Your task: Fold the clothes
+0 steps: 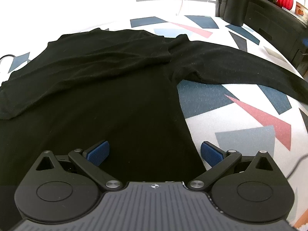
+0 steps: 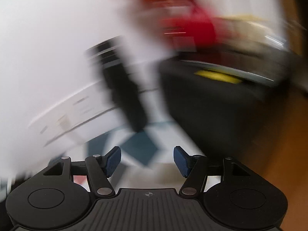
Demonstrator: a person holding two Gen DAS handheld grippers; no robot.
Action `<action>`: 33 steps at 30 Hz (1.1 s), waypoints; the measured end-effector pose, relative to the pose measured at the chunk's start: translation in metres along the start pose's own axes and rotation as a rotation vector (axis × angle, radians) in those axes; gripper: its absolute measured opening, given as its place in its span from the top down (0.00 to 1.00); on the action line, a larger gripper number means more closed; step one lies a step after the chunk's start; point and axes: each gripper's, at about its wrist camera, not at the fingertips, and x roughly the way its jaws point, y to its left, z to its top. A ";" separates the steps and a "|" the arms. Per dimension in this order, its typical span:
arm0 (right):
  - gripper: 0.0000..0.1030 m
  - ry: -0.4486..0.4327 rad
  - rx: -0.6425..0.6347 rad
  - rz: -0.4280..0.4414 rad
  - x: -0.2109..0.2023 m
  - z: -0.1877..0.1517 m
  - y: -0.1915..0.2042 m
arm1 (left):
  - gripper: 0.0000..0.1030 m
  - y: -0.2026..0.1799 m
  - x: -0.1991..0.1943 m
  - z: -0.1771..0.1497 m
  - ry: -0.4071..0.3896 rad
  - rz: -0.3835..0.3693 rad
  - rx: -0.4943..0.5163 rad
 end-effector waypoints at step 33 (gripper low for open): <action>0.65 0.009 0.244 -0.067 -0.007 -0.031 -0.126 | 0.00 -0.019 0.011 0.019 0.045 0.010 0.001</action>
